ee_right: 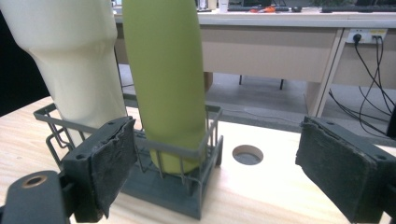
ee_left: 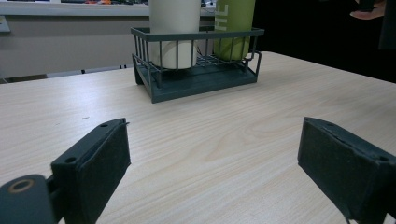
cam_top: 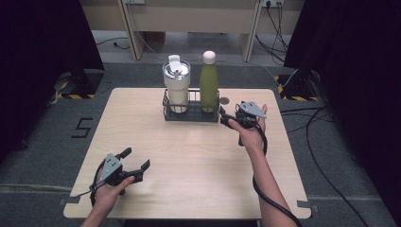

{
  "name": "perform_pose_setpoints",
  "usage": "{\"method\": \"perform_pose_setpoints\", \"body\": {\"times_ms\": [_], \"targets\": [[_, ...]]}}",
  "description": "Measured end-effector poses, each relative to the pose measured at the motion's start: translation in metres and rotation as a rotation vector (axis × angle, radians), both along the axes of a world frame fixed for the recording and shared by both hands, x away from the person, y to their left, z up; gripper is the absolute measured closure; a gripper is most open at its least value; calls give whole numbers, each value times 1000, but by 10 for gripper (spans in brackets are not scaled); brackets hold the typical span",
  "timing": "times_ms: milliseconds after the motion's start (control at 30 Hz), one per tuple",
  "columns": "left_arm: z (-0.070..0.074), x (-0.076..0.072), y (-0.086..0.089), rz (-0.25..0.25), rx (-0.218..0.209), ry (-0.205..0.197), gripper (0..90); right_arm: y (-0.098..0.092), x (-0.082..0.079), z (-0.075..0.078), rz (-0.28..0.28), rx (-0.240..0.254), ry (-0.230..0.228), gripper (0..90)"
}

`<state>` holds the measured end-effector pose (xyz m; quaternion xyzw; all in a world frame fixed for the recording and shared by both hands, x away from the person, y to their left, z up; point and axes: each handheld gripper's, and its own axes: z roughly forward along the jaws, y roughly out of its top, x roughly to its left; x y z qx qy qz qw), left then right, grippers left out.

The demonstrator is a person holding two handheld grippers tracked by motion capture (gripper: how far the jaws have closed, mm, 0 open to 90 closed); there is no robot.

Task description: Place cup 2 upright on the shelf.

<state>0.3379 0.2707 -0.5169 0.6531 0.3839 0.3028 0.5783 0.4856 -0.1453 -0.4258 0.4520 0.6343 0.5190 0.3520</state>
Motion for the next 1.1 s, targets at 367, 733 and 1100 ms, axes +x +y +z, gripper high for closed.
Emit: {"method": "perform_pose_setpoints", "body": {"times_ms": [367,733,1100], "targets": [[0,0,0,10,6,-1,84,-20,-16,-7,-26,7,5,130],[-1,0,0,5,4,4,84,-37,-35,-19,-46,10,20,135],[-1,0,-1,9,4,5,83,-47,-53,-29,-62,26,23,139]]}}
